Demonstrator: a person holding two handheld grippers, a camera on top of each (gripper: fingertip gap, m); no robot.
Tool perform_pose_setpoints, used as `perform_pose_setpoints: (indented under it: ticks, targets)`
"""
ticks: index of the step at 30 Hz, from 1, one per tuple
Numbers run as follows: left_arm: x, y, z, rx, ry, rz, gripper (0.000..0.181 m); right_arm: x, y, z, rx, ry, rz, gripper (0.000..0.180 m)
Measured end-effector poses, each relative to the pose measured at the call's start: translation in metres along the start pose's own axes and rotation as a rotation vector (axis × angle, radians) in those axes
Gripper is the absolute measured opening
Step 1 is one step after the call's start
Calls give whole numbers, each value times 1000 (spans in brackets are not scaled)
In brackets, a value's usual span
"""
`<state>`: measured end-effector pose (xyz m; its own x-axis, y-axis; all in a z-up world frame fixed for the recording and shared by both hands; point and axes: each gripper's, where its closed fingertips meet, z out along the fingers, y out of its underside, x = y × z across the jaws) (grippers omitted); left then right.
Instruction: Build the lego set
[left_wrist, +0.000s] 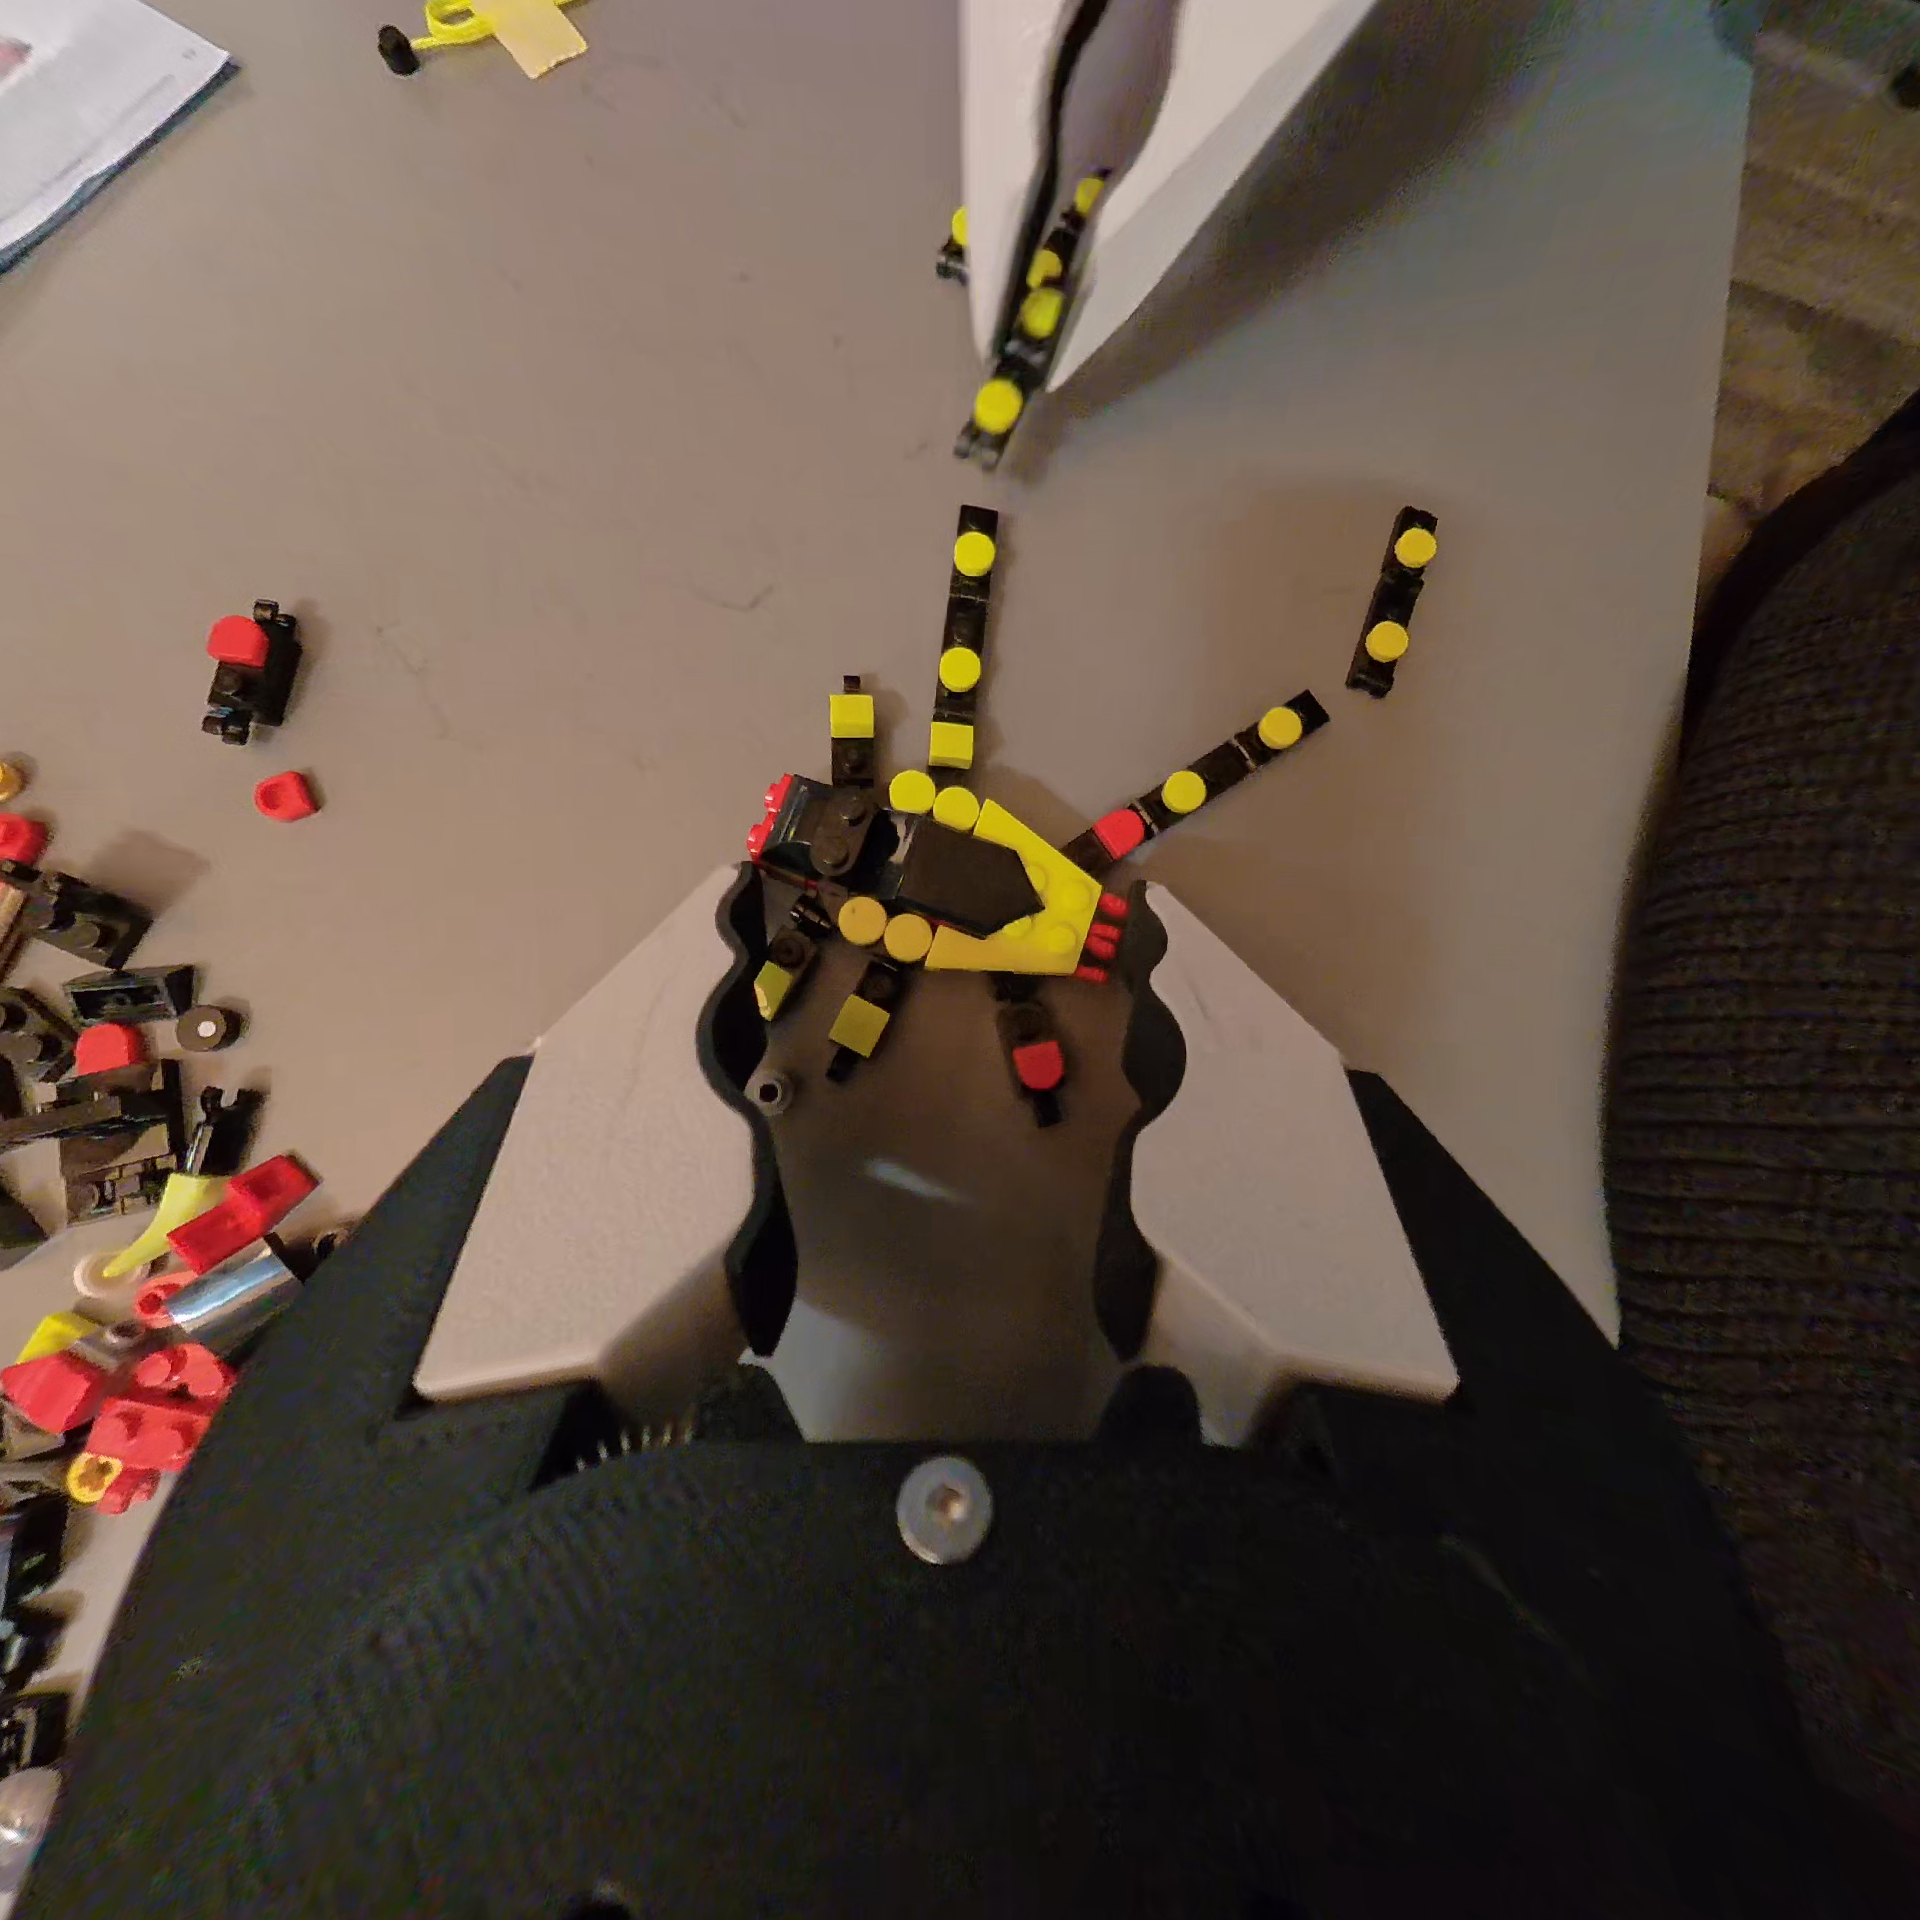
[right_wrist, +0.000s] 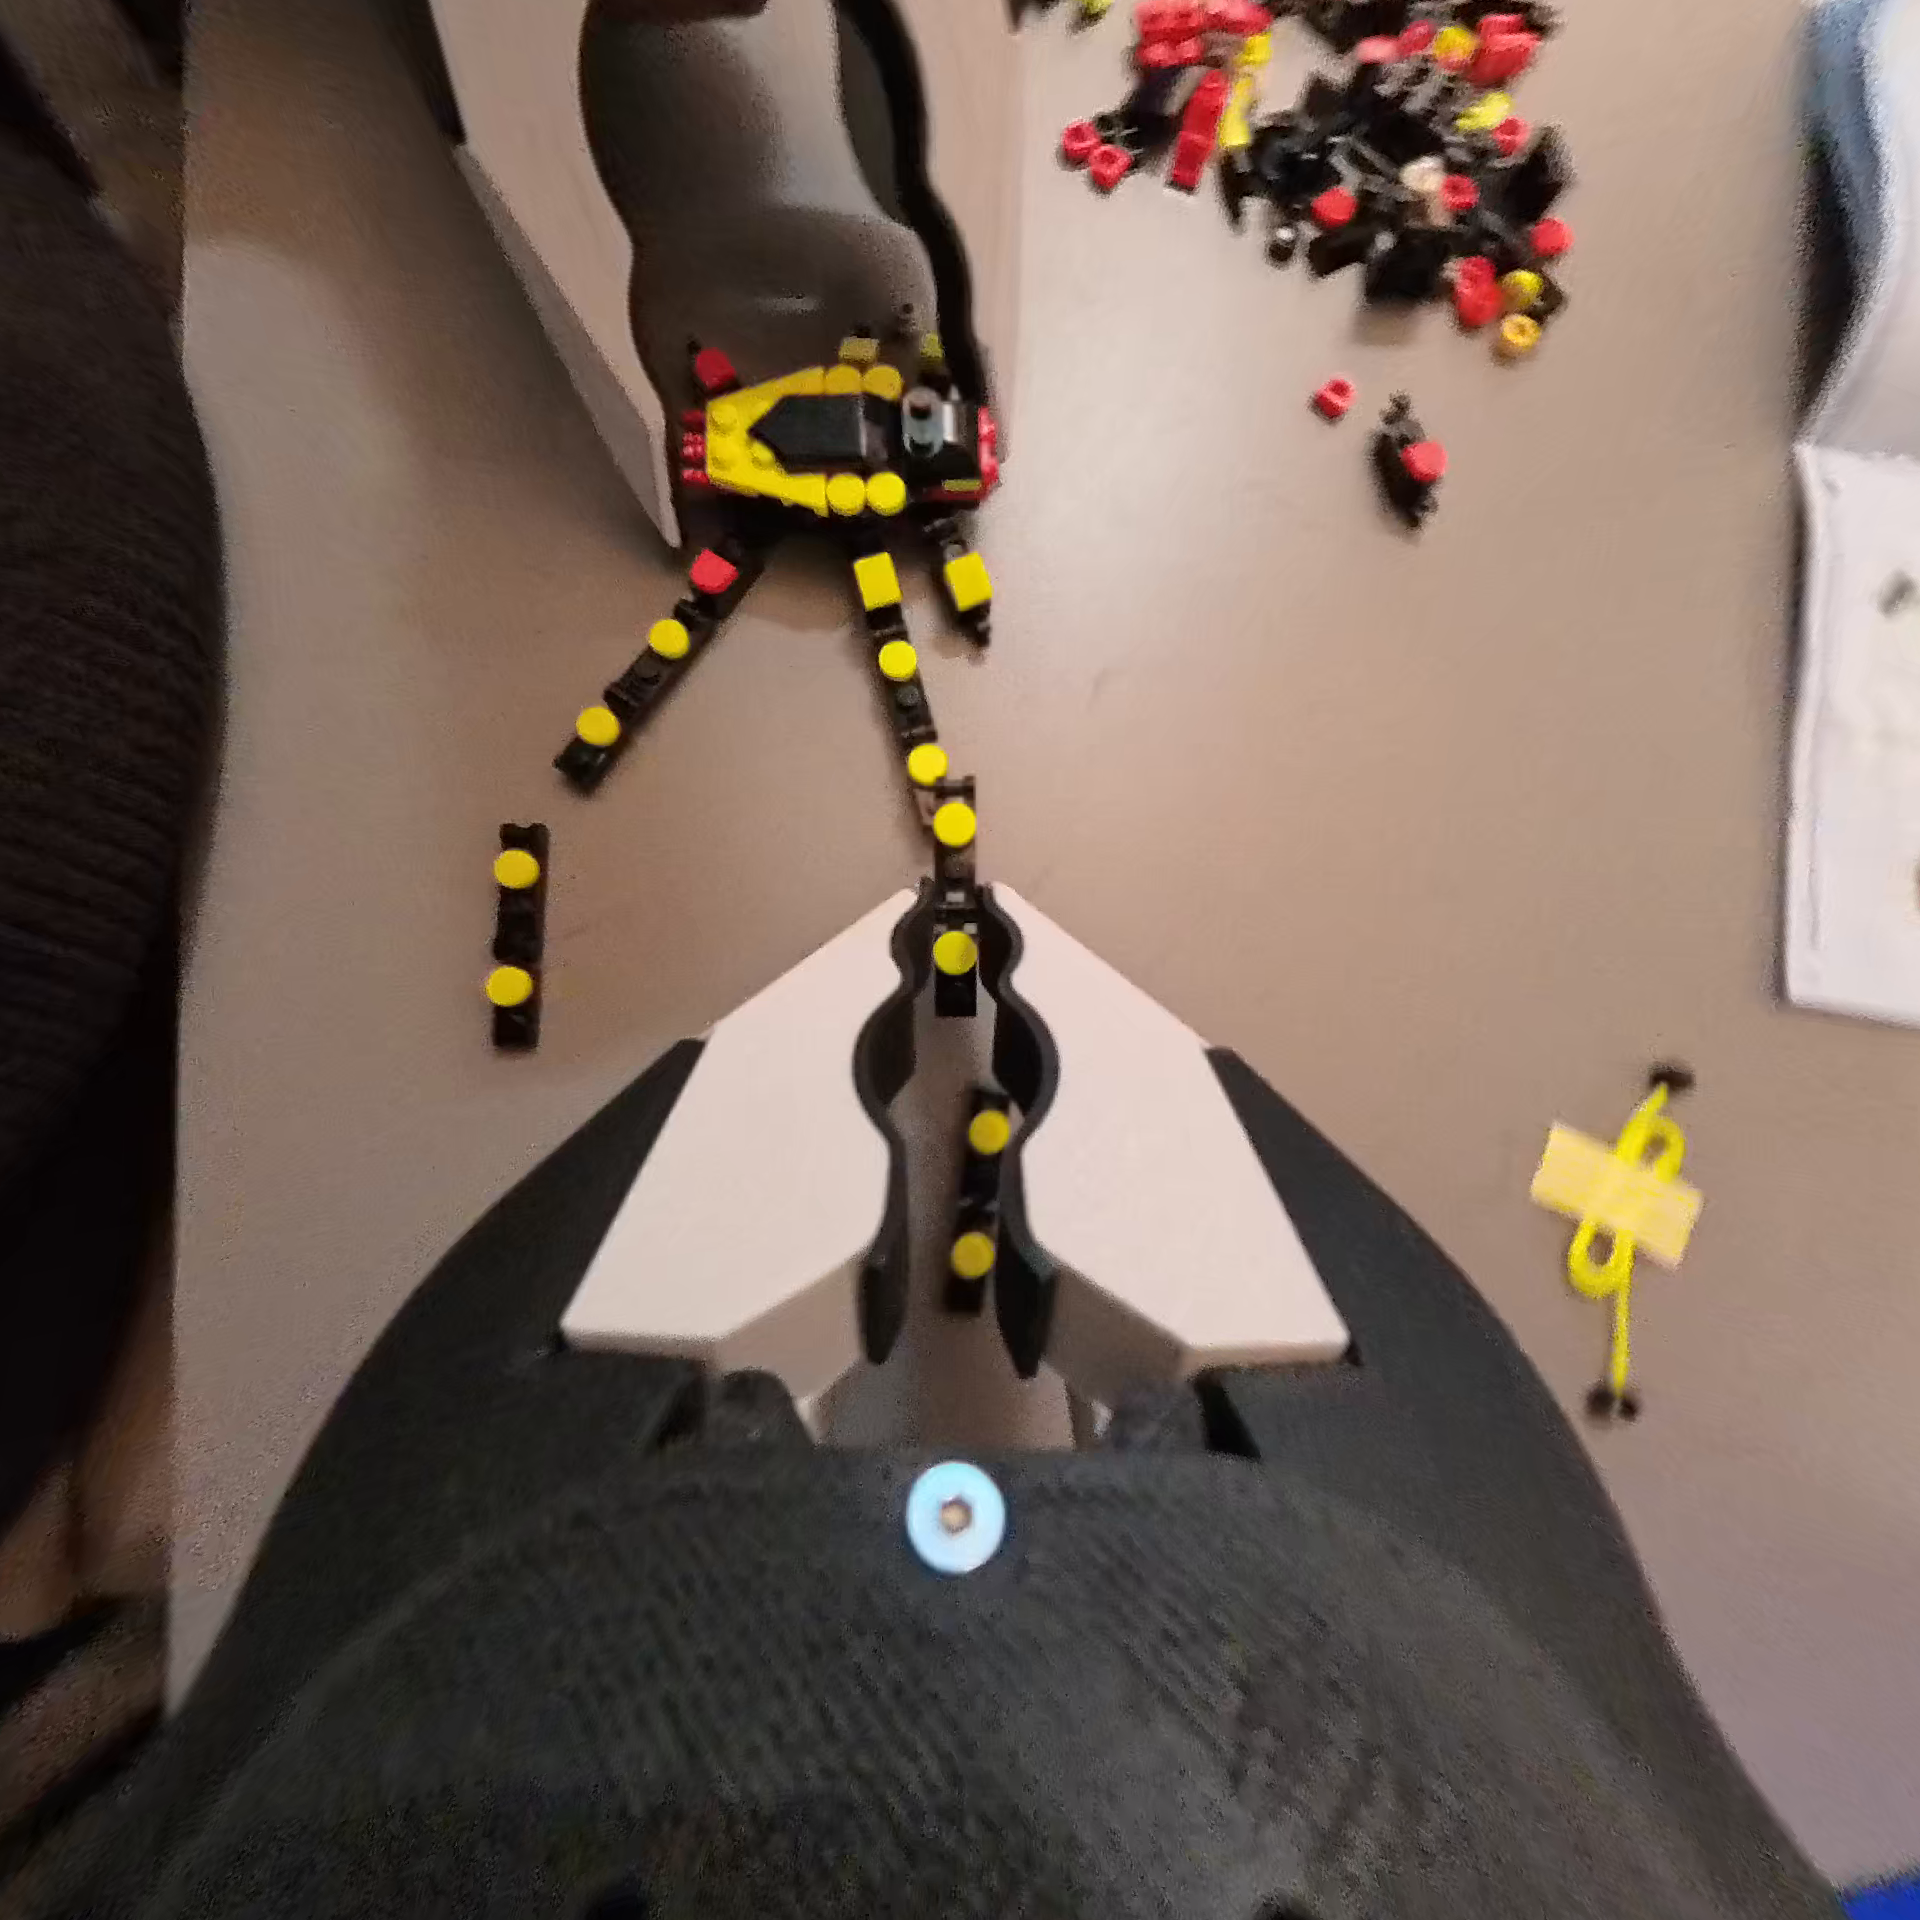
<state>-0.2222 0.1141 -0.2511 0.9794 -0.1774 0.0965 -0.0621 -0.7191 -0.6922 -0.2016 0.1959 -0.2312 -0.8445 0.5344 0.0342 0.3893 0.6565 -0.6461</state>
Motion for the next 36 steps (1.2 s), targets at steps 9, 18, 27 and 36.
perform_pose_setpoints:
  ticks: [9, 18, 27, 36]
  targets:
    - [3, 0, 0, 13, 17, 5, 65, 12, -19, 32, -96, -260, -191, 6]
    - [2, 0, 0, 23, 15, 1, 65, 9, -18, 40, -90, -273, -213, 6]
    - [2, -1, 0, 18, 10, -11, 65, 10, -19, 41, -90, -255, -268, 5]
    - [1, -1, 0, 11, 9, -16, 64, 10, -20, 43, -109, -326, -304, 5]
